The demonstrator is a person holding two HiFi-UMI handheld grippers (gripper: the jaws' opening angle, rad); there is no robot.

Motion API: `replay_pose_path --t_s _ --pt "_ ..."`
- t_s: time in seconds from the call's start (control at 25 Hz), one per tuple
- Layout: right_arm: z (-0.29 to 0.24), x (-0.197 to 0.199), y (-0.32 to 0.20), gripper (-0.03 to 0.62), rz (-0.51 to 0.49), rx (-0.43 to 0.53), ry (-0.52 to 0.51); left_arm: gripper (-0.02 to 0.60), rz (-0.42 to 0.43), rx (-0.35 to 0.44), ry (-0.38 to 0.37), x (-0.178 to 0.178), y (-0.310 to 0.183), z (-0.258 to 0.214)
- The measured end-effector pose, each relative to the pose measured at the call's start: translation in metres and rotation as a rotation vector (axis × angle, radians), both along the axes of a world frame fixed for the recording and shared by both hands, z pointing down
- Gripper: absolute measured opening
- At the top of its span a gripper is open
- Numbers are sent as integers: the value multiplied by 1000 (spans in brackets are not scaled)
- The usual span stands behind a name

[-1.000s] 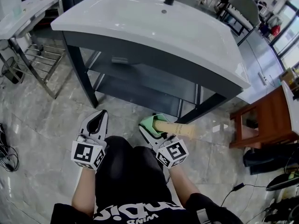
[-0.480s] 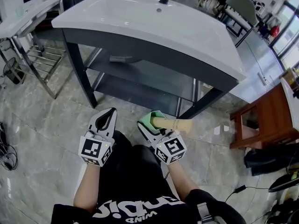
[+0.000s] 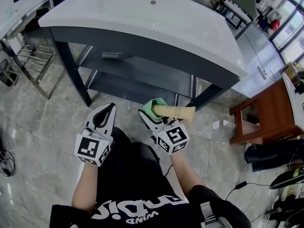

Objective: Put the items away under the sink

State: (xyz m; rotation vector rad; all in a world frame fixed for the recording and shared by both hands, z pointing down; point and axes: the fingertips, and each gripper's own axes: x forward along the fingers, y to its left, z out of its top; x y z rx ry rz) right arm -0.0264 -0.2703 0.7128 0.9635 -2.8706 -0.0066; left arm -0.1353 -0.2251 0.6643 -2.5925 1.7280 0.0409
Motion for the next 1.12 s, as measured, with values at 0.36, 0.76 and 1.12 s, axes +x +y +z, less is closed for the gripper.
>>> replay_pose_path --t_s 0.36,0.76,1.12 --pt "6 0 -49 304 54 33 64 17 11 -21 13 -2 5 13" --pt "9 2 -120 304 137 70 128 17 61 -38 -1 10 7 24" --pt "23 8 -178 304 192 30 200 17 81 -58 23 21 6 29"
